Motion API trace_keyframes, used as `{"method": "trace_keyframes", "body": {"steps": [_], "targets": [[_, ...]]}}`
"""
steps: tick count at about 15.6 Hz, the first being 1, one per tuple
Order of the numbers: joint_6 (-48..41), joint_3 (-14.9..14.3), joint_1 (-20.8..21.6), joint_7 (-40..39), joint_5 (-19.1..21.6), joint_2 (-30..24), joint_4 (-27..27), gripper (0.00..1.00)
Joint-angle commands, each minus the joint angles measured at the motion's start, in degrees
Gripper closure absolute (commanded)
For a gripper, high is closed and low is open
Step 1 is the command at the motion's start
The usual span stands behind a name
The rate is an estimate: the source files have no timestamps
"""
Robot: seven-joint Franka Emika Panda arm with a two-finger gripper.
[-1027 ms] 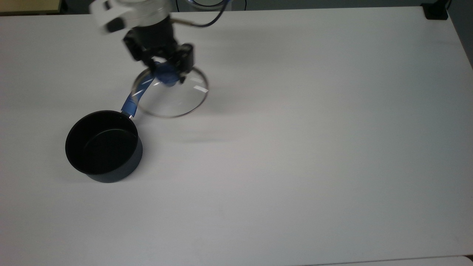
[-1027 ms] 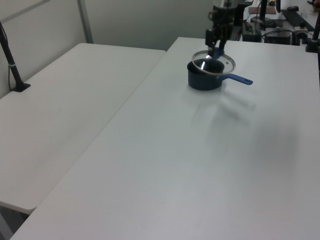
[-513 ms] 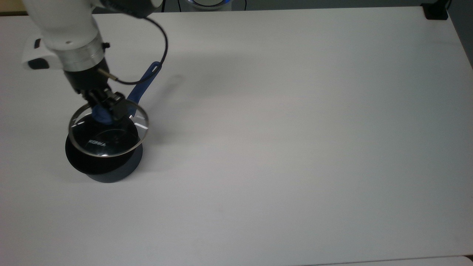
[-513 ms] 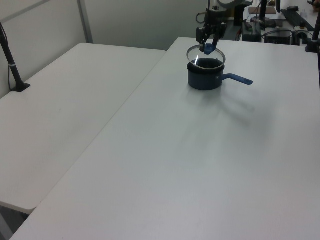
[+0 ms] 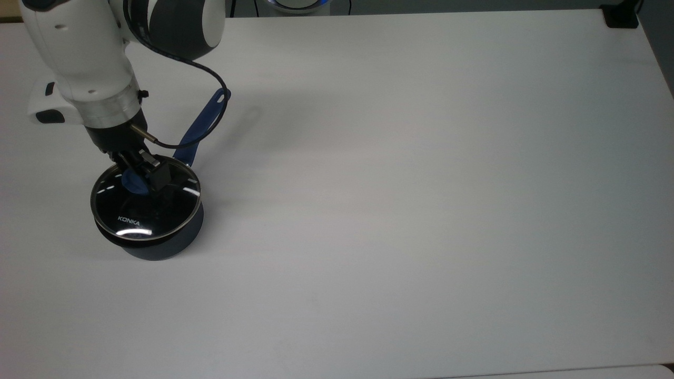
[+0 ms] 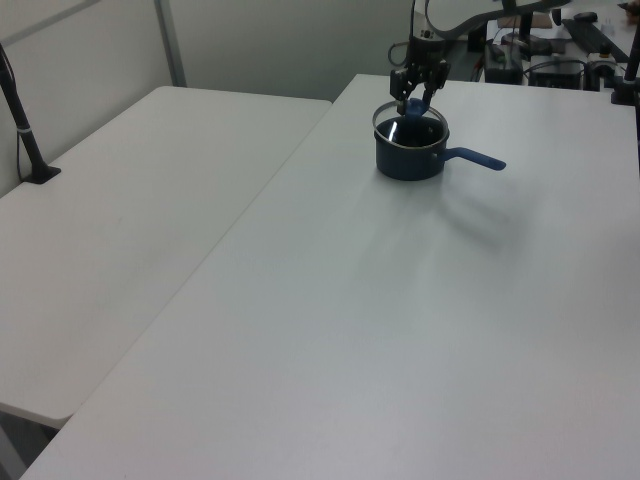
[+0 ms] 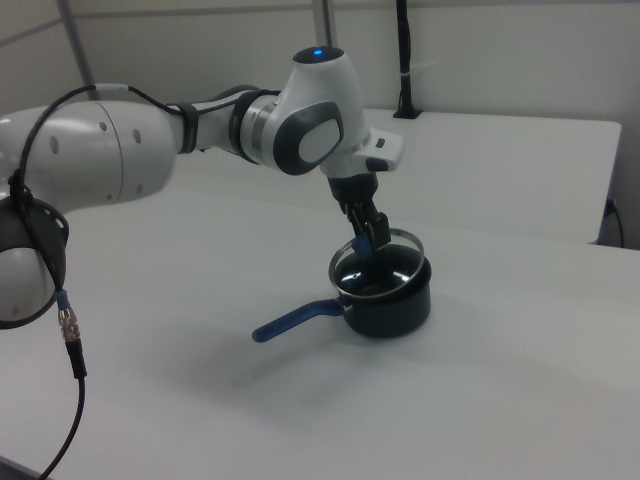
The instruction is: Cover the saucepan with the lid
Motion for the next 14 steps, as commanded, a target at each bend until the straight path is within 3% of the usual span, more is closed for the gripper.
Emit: {"method": "trace_keyframes", "body": {"steps": [1, 2, 3, 4, 7, 11, 14], "targets": [[0.5, -0.4, 0.7, 1.9, -2.6, 0.9, -0.3, 0.42], [0.6, -0.4, 0.7, 2.5, -3.0, 0.8, -0.6, 0.29], [0.5, -0.4, 0.6, 3.1, -3.0, 0.8, -0.5, 0.07], [0.5, -0.4, 0.5, 4.1, -3.0, 0.7, -0.5, 0.00], [1.5, -0.4, 0.0, 6.5, -2.7, -0.2, -0.4, 0.00], [0.0, -0.2, -1.3, 7.3, -1.8, -6.8, -0.9, 0.00], [-9.2, 0.4, -0.7, 7.4, -1.8, -12.2, -1.7, 0.00]]}}
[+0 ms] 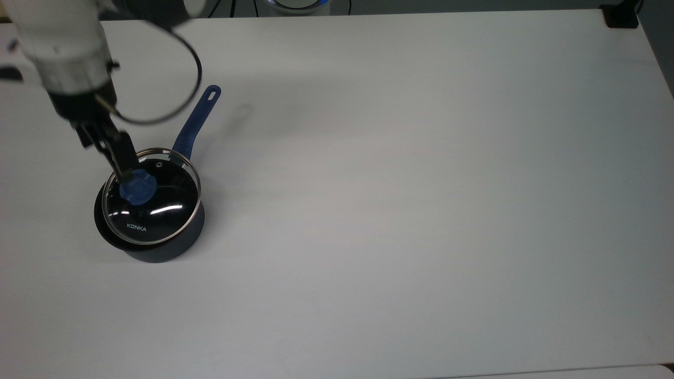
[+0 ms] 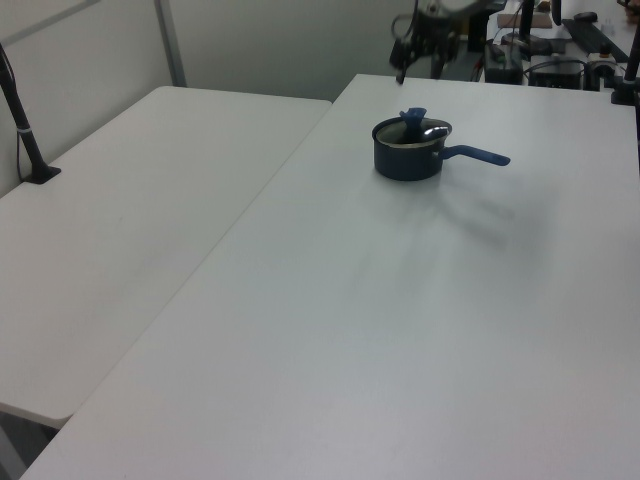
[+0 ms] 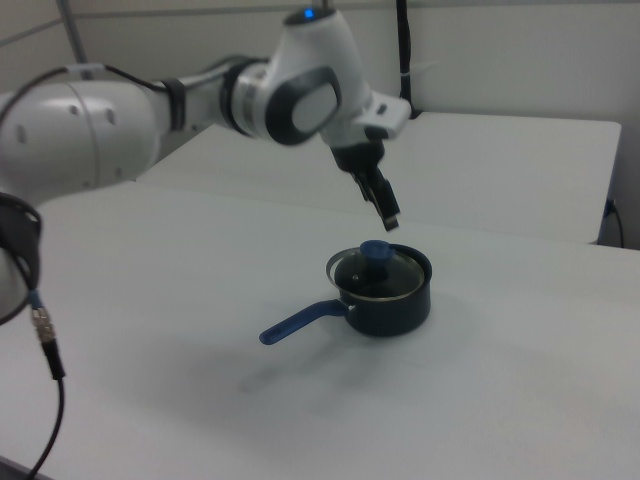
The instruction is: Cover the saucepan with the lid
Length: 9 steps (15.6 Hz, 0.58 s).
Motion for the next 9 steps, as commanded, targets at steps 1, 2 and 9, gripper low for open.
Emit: {"method": "trace_keyframes", "body": {"steps": [1, 2, 9], "targets": [[-10.8, 0.8, 1.4, 0.8, -0.3, -9.0, -3.6, 0.00], [-13.3, 1.5, 1.9, 0.4, -0.5, -11.0, -4.8, 0.00], [-17.5, 2.1, 8.3, 0.3, -0.4, -21.8, -14.7, 0.00]]}}
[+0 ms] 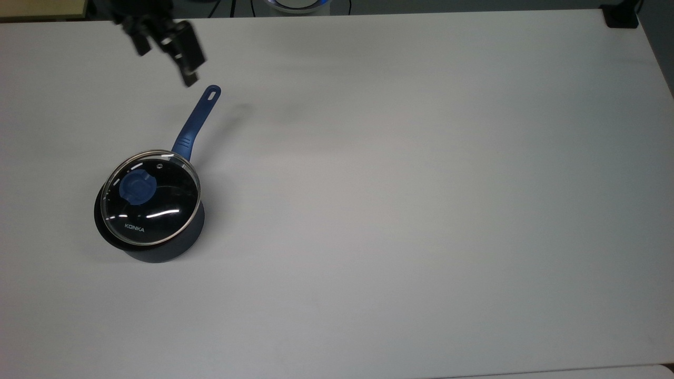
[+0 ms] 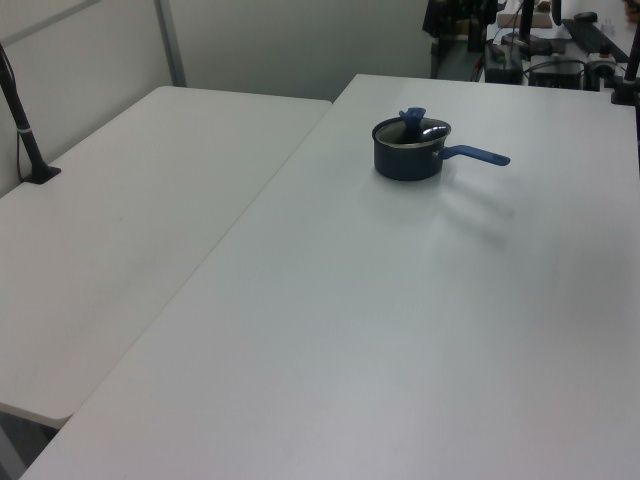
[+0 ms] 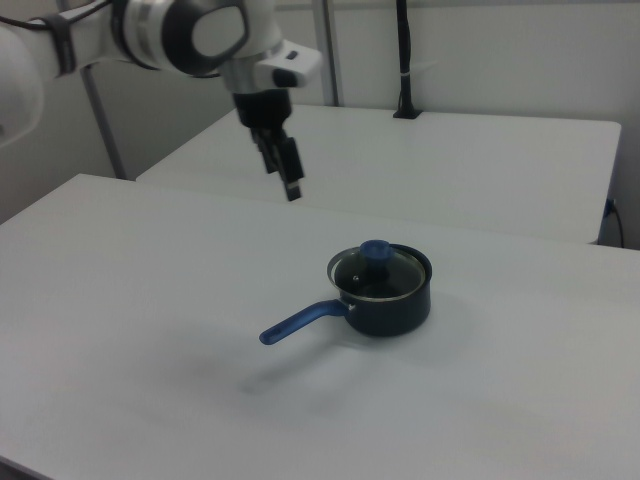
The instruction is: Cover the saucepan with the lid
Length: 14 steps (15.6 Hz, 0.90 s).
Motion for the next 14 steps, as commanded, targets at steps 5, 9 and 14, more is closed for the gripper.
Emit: {"method": "trace_keyframes", "body": {"steps": [5, 9, 14], "targets": [[0.0, -0.2, 7.0, -2.2, -0.5, -9.5, -11.2, 0.00], [-0.5, -0.2, 7.3, -15.4, -0.5, -11.9, -12.6, 0.00], [-0.5, -0.2, 7.6, -22.0, -0.7, -11.6, -12.2, 0.00]]}}
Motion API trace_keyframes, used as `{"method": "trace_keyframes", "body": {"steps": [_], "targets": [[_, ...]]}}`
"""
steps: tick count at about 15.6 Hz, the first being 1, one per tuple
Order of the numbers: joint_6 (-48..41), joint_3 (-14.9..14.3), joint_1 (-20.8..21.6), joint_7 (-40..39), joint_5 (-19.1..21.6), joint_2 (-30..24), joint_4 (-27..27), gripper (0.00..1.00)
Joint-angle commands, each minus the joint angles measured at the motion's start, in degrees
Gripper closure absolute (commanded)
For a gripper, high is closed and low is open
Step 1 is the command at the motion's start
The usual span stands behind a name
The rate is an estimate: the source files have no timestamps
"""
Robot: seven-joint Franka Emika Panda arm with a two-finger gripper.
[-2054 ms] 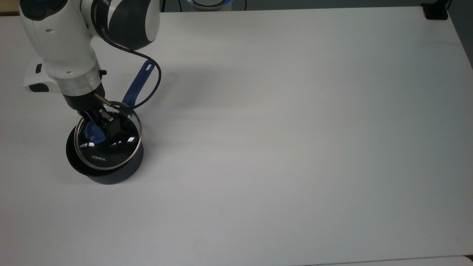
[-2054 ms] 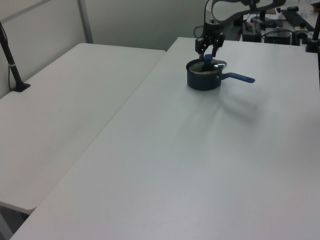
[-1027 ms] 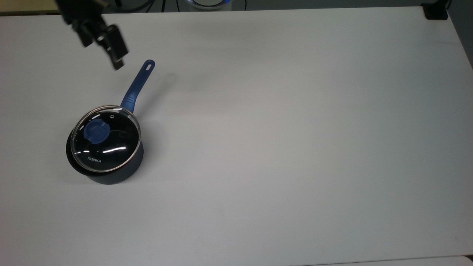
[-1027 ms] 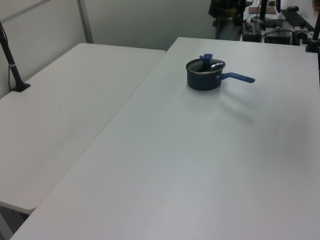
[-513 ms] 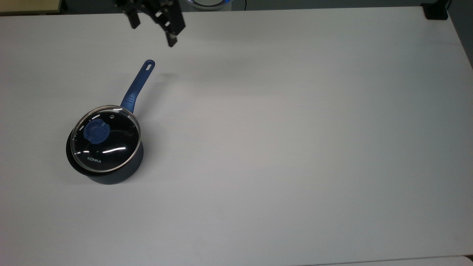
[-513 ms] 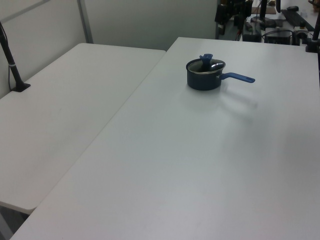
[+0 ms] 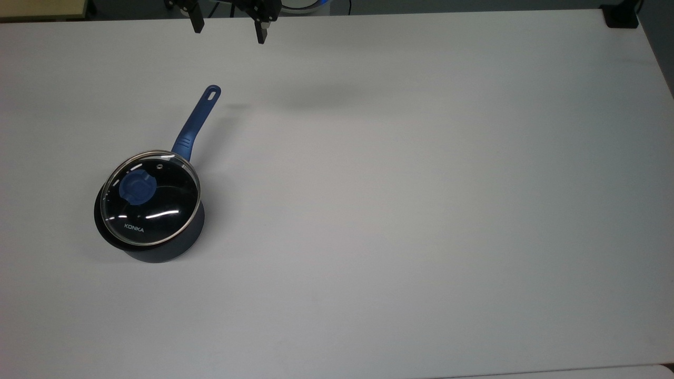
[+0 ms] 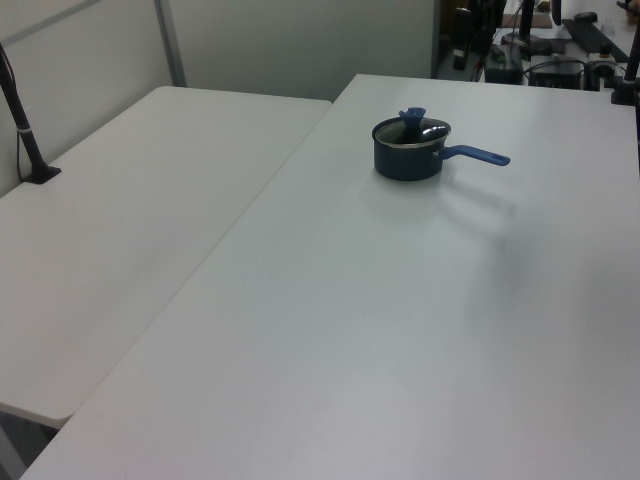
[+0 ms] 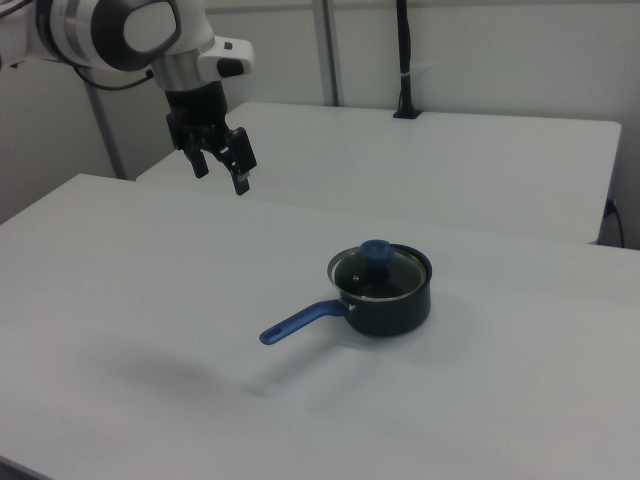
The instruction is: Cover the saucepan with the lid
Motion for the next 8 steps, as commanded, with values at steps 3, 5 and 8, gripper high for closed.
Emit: {"method": "trace_keyframes", "body": {"steps": [3, 5, 8], "targets": [[0.1, -0.3, 0.9, -3.4, -0.6, -1.6, -1.7, 0.00], [-0.1, -0.3, 0.9, -3.4, -0.6, -1.6, -1.7, 0.00], [0.1, -0.3, 0.9, -4.1, -0.6, -1.5, -1.7, 0.00]]}}
